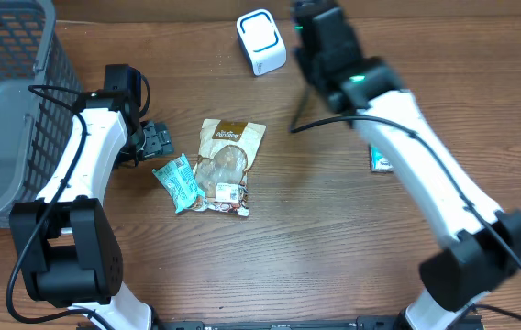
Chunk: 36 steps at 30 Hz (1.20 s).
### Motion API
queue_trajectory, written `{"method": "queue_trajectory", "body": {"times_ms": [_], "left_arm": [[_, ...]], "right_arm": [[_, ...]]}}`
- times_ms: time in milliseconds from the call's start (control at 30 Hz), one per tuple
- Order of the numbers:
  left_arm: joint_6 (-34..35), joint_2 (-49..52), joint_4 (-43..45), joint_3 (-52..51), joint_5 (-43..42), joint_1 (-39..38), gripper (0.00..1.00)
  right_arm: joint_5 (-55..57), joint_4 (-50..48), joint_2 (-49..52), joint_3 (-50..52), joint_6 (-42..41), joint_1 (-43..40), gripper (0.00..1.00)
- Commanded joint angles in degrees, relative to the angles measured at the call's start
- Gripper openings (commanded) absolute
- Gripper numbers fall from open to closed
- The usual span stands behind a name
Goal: Scan the item barcode
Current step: 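Swing the oil bottle right and lower it beside the tissue pack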
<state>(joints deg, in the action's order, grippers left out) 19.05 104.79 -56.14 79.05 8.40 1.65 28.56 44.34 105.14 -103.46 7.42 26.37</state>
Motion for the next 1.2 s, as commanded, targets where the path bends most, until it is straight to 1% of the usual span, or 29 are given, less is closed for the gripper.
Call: {"method": "queue_trajectory", "body": {"times_ms": [0,33,167,233,300,400,467,600,767,900,1167], "left_arm": [[-0.85,-1.62,-0.13,-0.15,0.37,0.26,1.0],[-0.85,-1.62,-0.13,-0.15,0.37,0.26,0.99],[-0.85,-1.62,-0.13,-0.15,0.37,0.26,1.0],[-0.85,-1.6,-0.13,-0.15,0.37,0.26,0.99],[-0.85,-1.6,-0.11,-0.15,0.37,0.26,1.0],[-0.85,-1.62,-0.13,-0.15,0.37,0.26,0.99],[-0.85,-1.62,-0.13,-0.15,0.37,0.26,1.0],[-0.85,-1.6,-0.13,-0.15,0.37,0.26,1.0],[-0.85,-1.6,-0.11,-0.15,0.37,0.26,1.0],[-0.85,-1.62,-0.13,-0.15,0.37,0.26,0.99],[-0.85,-1.62,-0.13,-0.15,0.37,0.24,1.0]], "right_arm": [[-4.15,10.91,0.37,0.22,-15.34,-5.6,0.19],[-8.74,16.06,0.52,1.27,-16.68,-8.96,0.2],[-18.91,20.96,0.52,4.22,-16.72,-15.65,0.2],[-22.95,20.85,0.52,6.34,-17.55,-18.69,0.2],[-23.32,18.58,0.52,9.4,-17.88,-22.47,0.24],[-23.91,16.13,0.52,10.97,-17.9,-25.31,0.24],[-26.05,15.3,0.52,11.19,-17.9,-26.49,0.24],[-26.01,13.44,0.52,11.21,-17.88,-26.82,0.24],[-22.03,10.78,0.52,11.26,-17.9,-26.82,0.24],[-21.73,11.04,1.03,11.3,-17.92,-26.82,0.24],[-21.51,7.76,1.4,15.89,-17.9,-26.82,0.29]]}}
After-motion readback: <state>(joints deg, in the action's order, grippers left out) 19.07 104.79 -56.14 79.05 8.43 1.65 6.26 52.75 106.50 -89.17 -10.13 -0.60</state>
